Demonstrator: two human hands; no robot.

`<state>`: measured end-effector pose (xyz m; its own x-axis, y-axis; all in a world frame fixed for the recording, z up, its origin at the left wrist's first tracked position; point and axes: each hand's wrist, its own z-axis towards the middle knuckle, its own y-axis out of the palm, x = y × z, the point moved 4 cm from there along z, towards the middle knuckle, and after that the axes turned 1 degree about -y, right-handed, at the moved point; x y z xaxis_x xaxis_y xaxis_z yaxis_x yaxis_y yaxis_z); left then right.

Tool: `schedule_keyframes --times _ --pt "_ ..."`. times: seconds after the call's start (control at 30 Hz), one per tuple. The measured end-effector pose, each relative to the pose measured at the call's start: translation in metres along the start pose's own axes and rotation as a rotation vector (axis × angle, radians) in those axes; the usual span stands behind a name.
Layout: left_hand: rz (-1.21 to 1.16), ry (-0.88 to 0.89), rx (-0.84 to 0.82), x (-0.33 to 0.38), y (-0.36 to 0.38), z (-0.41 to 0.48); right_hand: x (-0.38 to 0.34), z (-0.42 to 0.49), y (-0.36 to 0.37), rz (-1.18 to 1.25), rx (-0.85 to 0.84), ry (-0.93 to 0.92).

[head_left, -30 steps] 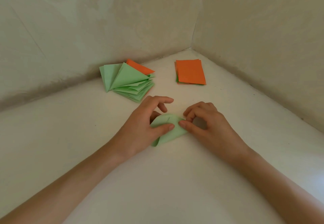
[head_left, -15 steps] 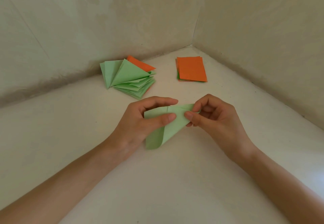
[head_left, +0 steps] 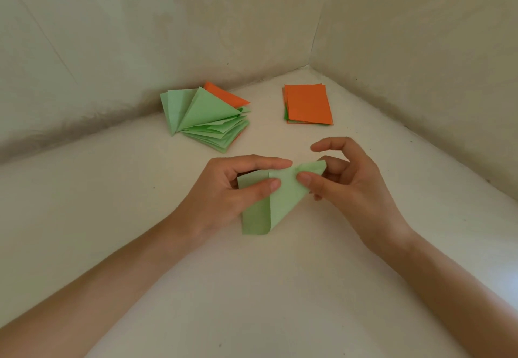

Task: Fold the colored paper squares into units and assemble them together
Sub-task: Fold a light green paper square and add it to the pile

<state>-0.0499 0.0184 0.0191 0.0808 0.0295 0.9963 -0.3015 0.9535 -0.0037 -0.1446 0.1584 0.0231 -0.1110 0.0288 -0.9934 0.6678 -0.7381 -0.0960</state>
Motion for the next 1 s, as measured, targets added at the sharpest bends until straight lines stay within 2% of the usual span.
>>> schedule_keyframes --times 0.2,0.5,0.73,1.0 --pt "0.006 0.009 -0.019 0.0015 -0.0016 -0.0005 0.0012 0.0004 0.0028 0.123 -0.096 0.145" --pt "0.059 0.009 0.014 -0.0016 -0.0043 0.0017 -0.0007 -0.0008 0.0020 -0.032 0.027 0.109" --pt "0.066 0.021 0.066 -0.0011 -0.0061 -0.0004 0.0014 0.0000 0.0019 -0.049 0.039 0.075" --pt "0.124 0.048 0.043 0.0012 -0.0066 -0.0006 0.0005 -0.0015 0.0029 -0.039 0.035 0.073"
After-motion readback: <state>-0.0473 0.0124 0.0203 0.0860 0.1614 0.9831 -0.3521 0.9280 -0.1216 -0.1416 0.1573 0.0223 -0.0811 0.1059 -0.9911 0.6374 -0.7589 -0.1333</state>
